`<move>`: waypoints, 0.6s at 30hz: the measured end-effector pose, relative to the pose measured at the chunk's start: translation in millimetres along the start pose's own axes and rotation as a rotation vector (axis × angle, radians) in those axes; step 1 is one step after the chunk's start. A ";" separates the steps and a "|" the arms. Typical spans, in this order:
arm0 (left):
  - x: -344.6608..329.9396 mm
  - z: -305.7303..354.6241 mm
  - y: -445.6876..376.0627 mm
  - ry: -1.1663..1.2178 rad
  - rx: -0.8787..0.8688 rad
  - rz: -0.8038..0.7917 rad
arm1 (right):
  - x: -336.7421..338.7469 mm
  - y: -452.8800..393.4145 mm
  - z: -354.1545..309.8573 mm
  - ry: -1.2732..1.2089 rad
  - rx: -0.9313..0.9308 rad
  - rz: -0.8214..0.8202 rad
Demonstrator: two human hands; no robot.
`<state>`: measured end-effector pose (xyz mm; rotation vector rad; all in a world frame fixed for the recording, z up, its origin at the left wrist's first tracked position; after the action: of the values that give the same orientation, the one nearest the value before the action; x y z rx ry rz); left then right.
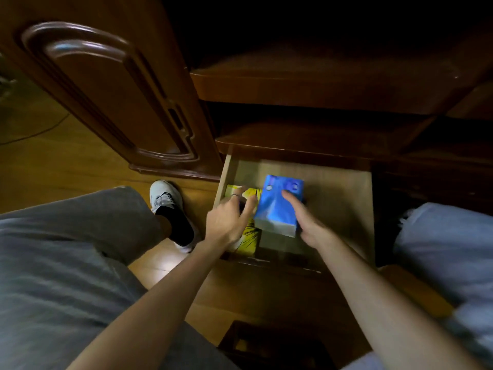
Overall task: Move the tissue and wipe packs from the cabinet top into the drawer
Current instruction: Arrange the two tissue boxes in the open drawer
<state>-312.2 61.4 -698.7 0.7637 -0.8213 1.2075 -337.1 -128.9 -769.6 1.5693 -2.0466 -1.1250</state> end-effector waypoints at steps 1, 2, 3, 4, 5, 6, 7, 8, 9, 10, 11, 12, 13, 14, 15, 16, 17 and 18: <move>-4.1 -3.7 -2.4 -0.089 -0.045 0.003 | 11.8 -3.0 3.2 -0.041 -0.036 0.014; -9.9 -7.8 -4.6 -0.170 -0.091 -0.053 | 21.6 -6.5 4.1 -0.080 -0.056 0.036; -17.2 -12.7 -6.4 -0.236 -0.127 -0.151 | 28.8 -10.8 3.2 -0.118 -0.067 0.058; -24.2 -18.1 -6.9 -0.305 -0.151 -0.261 | 33.4 -16.4 1.3 -0.150 -0.073 0.079; -30.8 -23.5 -5.8 -0.377 -0.170 -0.359 | 34.9 -22.7 -1.6 -0.177 -0.078 0.093; -37.3 -28.3 -3.8 -0.450 -0.193 -0.426 | 32.5 -28.5 -6.0 -0.185 -0.083 0.099; -42.5 -32.6 -1.5 -0.519 -0.226 -0.454 | 28.1 -35.2 -10.3 -0.167 -0.085 0.102; -46.0 -36.3 1.6 -0.569 -0.263 -0.453 | 22.0 -42.7 -13.6 -0.138 -0.078 0.103; -48.5 -39.3 4.7 -0.598 -0.291 -0.435 | 15.6 -49.9 -18.2 -0.105 -0.062 0.114; -50.2 -41.7 7.1 -0.609 -0.305 -0.415 | 10.1 -57.1 -23.5 -0.073 -0.037 0.151; -50.7 -43.1 7.7 -0.601 -0.308 -0.398 | 7.6 -64.9 -28.4 -0.034 -0.014 0.214; -49.7 -44.1 6.7 -0.582 -0.306 -0.389 | 6.1 -72.6 -32.3 -0.006 -0.003 0.278; -48.5 -45.4 4.9 -0.561 -0.297 -0.386 | 4.1 -79.4 -36.2 0.005 -0.009 0.317; -47.4 -46.5 3.2 -0.541 -0.283 -0.389 | 1.1 -86.9 -38.7 -0.006 -0.027 0.325; -46.2 -47.0 2.3 -0.528 -0.271 -0.395 | -2.2 -94.2 -40.9 -0.044 -0.040 0.304; -45.4 -46.7 2.7 -0.527 -0.268 -0.395 | -6.3 -100.3 -42.9 -0.095 -0.044 0.273; -45.7 -46.2 4.4 -0.532 -0.271 -0.390 | -9.9 -105.3 -44.7 -0.133 -0.046 0.247; -46.2 -46.0 6.4 -0.537 -0.275 -0.390 | -14.7 -109.0 -45.5 -0.149 -0.043 0.232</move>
<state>-319.5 79.7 -761.2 0.9798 -1.1827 0.5264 -229.6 -142.1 -819.0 1.2216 -2.2151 -1.2188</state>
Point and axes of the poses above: each hand's wrist, its own y-axis away from the middle knuckle, its own x-axis out of the back of the hand, z = x × y, the point moved 4 cm from there along -y, towards the middle knuckle, and after that the axes turned 2 degrees about -x, right-handed, at the moved point
